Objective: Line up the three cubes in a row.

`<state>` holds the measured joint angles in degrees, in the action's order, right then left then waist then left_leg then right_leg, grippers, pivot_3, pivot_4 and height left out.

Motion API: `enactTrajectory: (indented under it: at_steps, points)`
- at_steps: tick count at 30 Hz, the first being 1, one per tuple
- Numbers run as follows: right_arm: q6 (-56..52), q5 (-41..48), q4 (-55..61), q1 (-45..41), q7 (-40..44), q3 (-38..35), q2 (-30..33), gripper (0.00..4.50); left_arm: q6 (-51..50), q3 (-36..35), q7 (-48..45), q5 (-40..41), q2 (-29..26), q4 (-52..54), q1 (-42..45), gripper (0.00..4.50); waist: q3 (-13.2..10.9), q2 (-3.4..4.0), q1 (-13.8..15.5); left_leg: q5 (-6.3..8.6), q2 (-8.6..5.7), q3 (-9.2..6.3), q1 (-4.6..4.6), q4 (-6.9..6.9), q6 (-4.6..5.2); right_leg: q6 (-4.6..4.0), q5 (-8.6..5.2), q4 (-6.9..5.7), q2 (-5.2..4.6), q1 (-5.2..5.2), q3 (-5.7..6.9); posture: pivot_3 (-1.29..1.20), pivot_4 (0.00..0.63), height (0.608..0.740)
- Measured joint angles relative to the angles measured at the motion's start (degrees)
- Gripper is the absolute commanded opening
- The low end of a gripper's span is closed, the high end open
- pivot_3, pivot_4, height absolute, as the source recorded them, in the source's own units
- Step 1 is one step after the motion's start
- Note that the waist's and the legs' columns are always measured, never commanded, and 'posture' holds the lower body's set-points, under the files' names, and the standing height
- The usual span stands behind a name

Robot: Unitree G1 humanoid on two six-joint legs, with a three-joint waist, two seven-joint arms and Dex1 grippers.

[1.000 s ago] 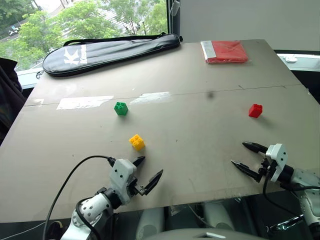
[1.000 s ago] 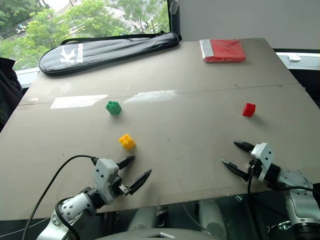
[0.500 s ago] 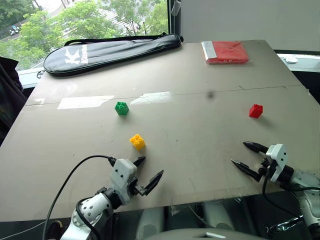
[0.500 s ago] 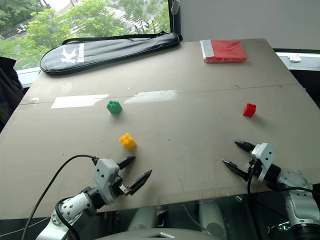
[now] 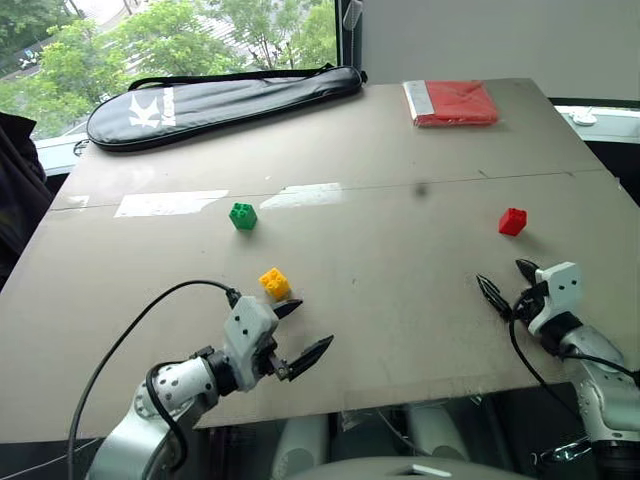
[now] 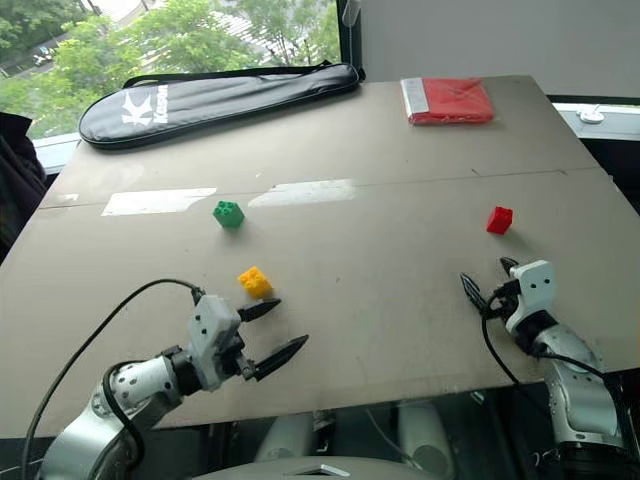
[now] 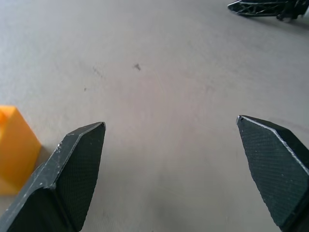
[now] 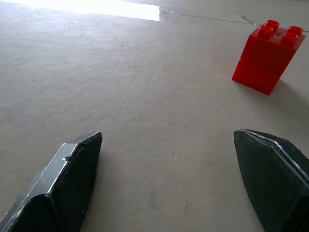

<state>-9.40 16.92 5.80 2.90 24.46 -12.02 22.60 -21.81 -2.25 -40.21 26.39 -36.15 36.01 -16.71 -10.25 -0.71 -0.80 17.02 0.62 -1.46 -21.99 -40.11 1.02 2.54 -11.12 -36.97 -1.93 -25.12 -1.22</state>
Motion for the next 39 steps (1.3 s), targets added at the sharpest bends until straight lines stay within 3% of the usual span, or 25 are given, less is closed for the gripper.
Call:
enactTrajectory:
  at_steps: [8,13,19,22,27,33,39]
  points:
    - [-7.0,-1.7,-5.6,-12.6,-13.1,-2.5,-2.8,4.5,-9.2,-0.5,-4.9,9.8,-6.4,3.5,14.1,4.46,0.0,0.01,0.0,0.0,-0.1,-0.01,-0.13,0.01,0.0,-0.01,0.0,0.01,0.03,-0.05,0.01,0.0,0.15,0.701]
    - [-6.3,-2.7,-11.5,-18.4,-15.8,-2.7,-3.1,4.5,-11.0,1.2,-6.4,9.8,-8.0,3.3,20.6,4.46,0.0,0.03,-0.3,-0.01,-0.11,0.07,-0.07,0.01,0.0,-0.01,0.02,0.0,0.06,-0.04,-0.1,0.0,0.15,0.701]
    - [-5.2,-2.8,-15.7,-22.2,-16.1,-2.9,-3.1,4.5,-11.7,3.0,-6.2,9.3,-7.8,3.2,22.3,4.46,0.0,0.03,-0.2,-0.01,-0.09,0.03,-0.1,0.02,0.01,-0.01,0.02,0.0,0.11,-0.05,-0.09,0.0,0.15,0.701]
    - [-4.6,-2.9,-17.8,-24.3,-16.1,-2.9,-3.5,3.82,-11.9,3.0,-6.2,9.0,-7.8,3.2,23.8,4.5,0.0,0.03,-0.3,-0.01,-0.09,0.07,-0.06,0.02,0.01,-0.01,0.02,-0.01,0.11,-0.04,-0.14,0.0,0.15,0.701]
    - [-3.6,-3.2,-18.7,-24.5,-16.1,-2.5,-4.4,1.27,-12.8,3.2,-6.1,8.6,-7.8,3.2,24.6,4.5,0.0,0.03,-0.3,-0.01,-0.08,0.02,-0.09,0.02,0.01,-0.01,0.02,-0.01,0.13,-0.05,-0.11,0.0,0.15,0.701]
    - [-3.3,-3.5,-13.8,-20.9,-15.8,-1.3,-6.0,1.28,-12.8,3.0,-6.1,7.8,-8.8,3.2,24.1,4.5,0.0,0.03,-0.3,-0.01,-0.06,0.01,-0.08,0.03,0.01,-0.01,0.02,-0.01,0.14,-0.05,-0.11,0.0,0.15,0.701]
    - [-10.7,-3.6,0.7,-14.5,-17.1,5.0,-10.8,1.28,-12.6,2.4,-7.6,7.5,-9.9,3.1,23.4,4.5,0.0,0.06,-0.4,-0.01,-0.02,0.0,-0.03,0.04,0.01,-0.02,0.01,-0.1,0.17,-0.07,-0.1,0.0,0.15,0.701]
